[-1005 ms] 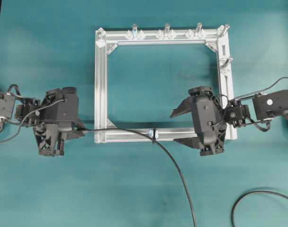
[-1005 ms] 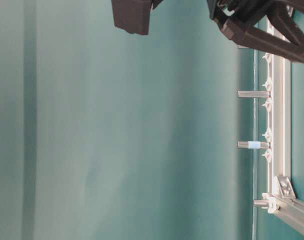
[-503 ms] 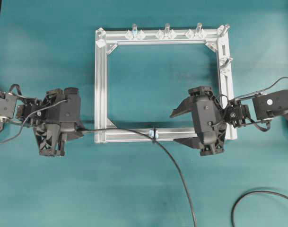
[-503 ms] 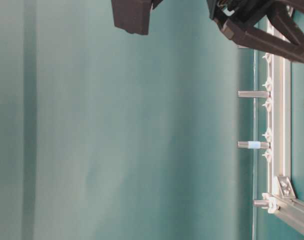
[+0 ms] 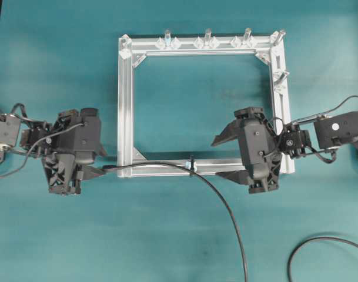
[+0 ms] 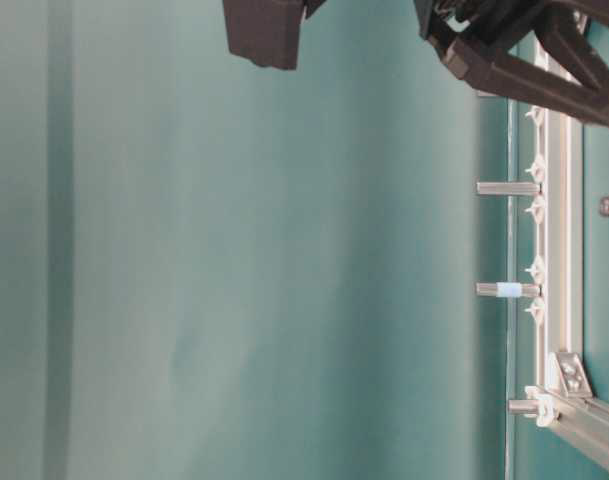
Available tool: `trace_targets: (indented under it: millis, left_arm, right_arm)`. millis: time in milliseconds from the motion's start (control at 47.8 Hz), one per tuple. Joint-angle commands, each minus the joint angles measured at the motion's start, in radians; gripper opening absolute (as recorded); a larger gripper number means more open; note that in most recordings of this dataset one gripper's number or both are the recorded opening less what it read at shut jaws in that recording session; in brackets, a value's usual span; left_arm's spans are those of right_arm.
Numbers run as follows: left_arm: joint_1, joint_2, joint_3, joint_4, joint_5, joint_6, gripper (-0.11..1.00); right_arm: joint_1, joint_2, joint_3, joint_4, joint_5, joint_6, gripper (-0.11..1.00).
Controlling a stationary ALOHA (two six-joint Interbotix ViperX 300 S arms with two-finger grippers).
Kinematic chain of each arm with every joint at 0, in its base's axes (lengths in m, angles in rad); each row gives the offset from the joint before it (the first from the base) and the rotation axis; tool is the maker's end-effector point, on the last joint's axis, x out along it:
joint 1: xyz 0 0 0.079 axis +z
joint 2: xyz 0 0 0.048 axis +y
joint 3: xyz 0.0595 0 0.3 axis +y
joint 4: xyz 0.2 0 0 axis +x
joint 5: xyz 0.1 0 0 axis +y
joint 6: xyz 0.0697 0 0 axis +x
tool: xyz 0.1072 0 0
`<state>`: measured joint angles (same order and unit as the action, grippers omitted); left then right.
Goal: Insert the wire through the string loop located in the center.
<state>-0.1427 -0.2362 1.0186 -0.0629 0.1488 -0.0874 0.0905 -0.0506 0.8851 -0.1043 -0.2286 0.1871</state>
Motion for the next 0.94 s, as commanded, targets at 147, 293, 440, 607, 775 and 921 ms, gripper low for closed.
trace_targets:
  millis: [147, 293, 440, 607, 775, 921]
  left_arm:
    - [0.008, -0.104, -0.028, 0.011, -0.003, 0.052, 0.5]
    - [0.031, -0.149, -0.028, 0.011, -0.003, 0.092, 0.49]
    - [0.063, -0.183, -0.026, 0.011, -0.009, 0.109, 0.49]
    - [0.087, -0.219, -0.02, 0.009, -0.011, 0.129, 0.49]
    - [0.098, -0.247, -0.014, 0.011, -0.011, 0.143, 0.49]
    - [0.11, -0.272, 0.0, 0.009, -0.011, 0.144, 0.49]
  right_arm:
    - [0.003, -0.071, -0.006, -0.002, -0.006, 0.0, 0.78]
    - [0.003, -0.106, 0.0, -0.002, -0.005, 0.0, 0.78]
    - [0.003, -0.13, 0.003, -0.002, -0.005, 0.0, 0.78]
    - [0.002, -0.166, 0.012, -0.002, -0.005, 0.0, 0.78]
    - [-0.003, -0.209, 0.037, -0.002, -0.006, 0.0, 0.78]
    - [-0.011, -0.244, 0.06, 0.0, -0.005, 0.0, 0.78]
